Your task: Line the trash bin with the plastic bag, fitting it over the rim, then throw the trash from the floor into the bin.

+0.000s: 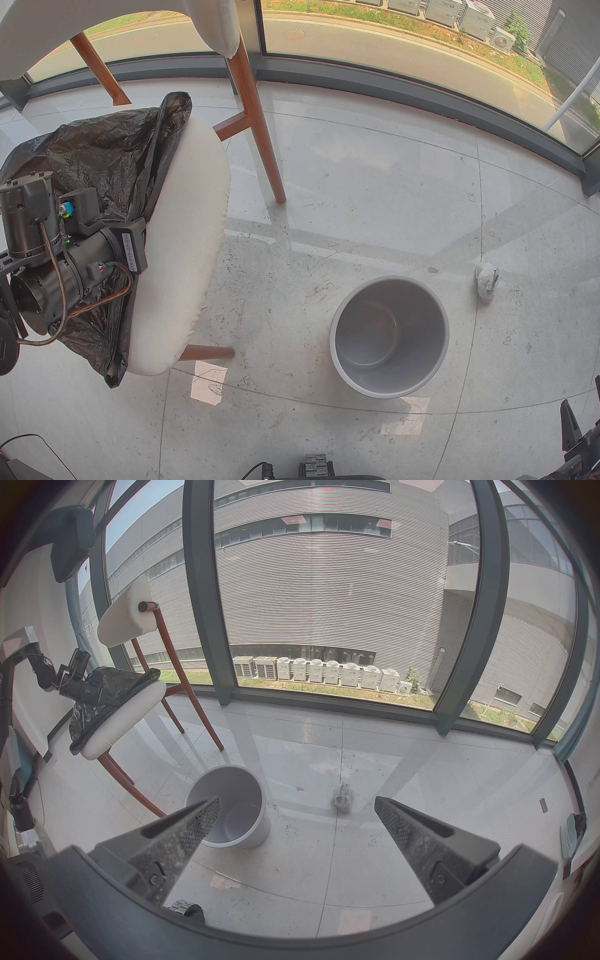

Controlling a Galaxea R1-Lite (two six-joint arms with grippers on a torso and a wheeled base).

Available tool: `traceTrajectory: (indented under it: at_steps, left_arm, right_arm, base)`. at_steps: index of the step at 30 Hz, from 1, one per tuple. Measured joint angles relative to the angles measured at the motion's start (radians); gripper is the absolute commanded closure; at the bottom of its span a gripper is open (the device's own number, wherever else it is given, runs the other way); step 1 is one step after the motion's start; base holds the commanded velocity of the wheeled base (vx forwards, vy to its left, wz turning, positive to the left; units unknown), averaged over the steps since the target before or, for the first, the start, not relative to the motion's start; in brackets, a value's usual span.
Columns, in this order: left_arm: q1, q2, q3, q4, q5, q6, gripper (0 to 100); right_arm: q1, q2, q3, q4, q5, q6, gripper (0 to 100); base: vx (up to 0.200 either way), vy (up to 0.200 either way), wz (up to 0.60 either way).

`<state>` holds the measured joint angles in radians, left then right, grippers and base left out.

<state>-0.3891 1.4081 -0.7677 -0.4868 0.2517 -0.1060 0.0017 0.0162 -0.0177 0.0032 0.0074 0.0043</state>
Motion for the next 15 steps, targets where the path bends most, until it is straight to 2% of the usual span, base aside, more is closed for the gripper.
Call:
traceTrajectory:
  at_steps: [8, 13, 15]
  left_arm:
    - [0.012, -0.021, -0.035, -0.001, -0.203, -0.126, 100]
    - [0.054, -0.040, -0.040, -0.002, -0.373, -0.290, 100]
    - [0.063, -0.053, -0.042, -0.001, -0.410, -0.349, 100]
  right_arm:
    - [0.000, 0.000, 0.000, 0.000, 0.000, 0.000, 0]
    - [0.000, 0.000, 0.000, 0.000, 0.000, 0.000, 0]
    - [0.000, 0.000, 0.000, 0.000, 0.000, 0.000, 0]
  base:
    - [0.000, 0.000, 0.00]
    - [0.000, 0.000, 0.00]
    - [0.000, 0.000, 0.00]
